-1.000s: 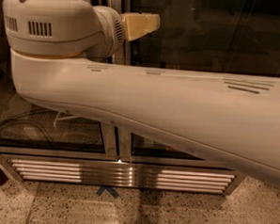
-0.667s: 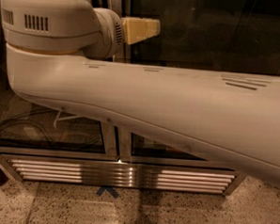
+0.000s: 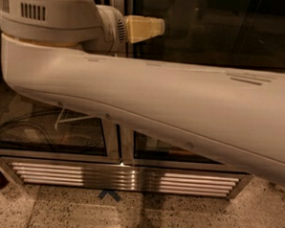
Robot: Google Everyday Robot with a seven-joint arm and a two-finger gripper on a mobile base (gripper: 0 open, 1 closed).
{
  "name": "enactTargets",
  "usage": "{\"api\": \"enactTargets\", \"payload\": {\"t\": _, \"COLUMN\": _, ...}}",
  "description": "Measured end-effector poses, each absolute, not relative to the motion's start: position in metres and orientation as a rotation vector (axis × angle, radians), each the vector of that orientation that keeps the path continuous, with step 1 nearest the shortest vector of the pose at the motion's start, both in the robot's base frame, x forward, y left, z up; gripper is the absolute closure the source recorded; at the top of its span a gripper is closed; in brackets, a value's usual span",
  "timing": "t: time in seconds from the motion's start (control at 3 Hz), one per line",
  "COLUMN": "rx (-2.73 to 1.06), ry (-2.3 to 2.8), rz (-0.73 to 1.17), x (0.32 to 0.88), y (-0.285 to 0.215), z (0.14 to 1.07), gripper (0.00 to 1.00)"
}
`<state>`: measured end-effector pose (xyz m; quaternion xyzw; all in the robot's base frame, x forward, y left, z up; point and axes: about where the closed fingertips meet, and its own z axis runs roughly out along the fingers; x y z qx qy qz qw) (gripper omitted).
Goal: Place 7up can into top drawer
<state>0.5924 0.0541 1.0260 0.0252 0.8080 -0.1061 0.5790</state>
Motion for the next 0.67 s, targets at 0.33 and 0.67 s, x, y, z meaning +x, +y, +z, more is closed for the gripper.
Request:
{"api": "enactTargets", "payload": {"t": 0.33, "rx": 0.150, "ry": 1.918, "rz": -0.219, "x": 0.5907, "y": 0.0498, "z": 1.0334, "gripper": 0.00}}
{"api": "enactTargets", "payload": {"t": 0.67, "rx": 0.210, "ry": 1.934, "rz": -0.195, "x": 0.5856, "y": 0.0440, "z": 1.0432, "gripper": 0.00}}
